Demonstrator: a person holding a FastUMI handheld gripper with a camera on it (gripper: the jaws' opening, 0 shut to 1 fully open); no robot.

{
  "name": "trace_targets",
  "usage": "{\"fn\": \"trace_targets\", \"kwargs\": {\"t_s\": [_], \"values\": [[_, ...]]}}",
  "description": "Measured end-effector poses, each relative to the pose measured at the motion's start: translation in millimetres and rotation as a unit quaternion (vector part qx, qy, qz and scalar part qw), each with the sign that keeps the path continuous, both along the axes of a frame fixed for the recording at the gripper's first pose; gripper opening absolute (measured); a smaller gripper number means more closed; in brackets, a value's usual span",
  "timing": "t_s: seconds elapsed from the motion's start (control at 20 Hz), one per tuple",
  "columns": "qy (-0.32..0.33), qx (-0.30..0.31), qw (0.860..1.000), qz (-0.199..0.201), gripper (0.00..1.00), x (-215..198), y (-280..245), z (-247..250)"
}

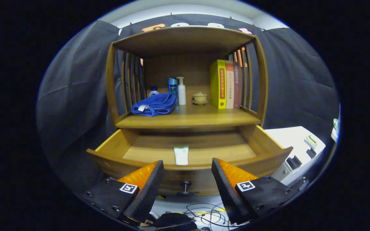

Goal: Pull open the drawer, take out the items inside it, and place them on the countertop above the cabinet.

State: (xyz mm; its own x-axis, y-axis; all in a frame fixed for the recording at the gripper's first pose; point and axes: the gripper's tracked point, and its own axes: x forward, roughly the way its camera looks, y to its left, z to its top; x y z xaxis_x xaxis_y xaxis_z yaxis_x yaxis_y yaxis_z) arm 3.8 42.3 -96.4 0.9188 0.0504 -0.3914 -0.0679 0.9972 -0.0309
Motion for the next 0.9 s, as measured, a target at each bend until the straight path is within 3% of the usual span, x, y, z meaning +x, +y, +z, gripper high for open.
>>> {"fn": "trace_targets", "kwargs": {"t_s": [0.25,0.6,0.9], "values": [[0.029,-0.015,0.999,0.030,0.97,52,9,8],[0.133,-0.021,0.990,0.041,0.97,104,18,-29],[0.235,-0.056,0.969,0.049,0.97,122,26,-73]]}}
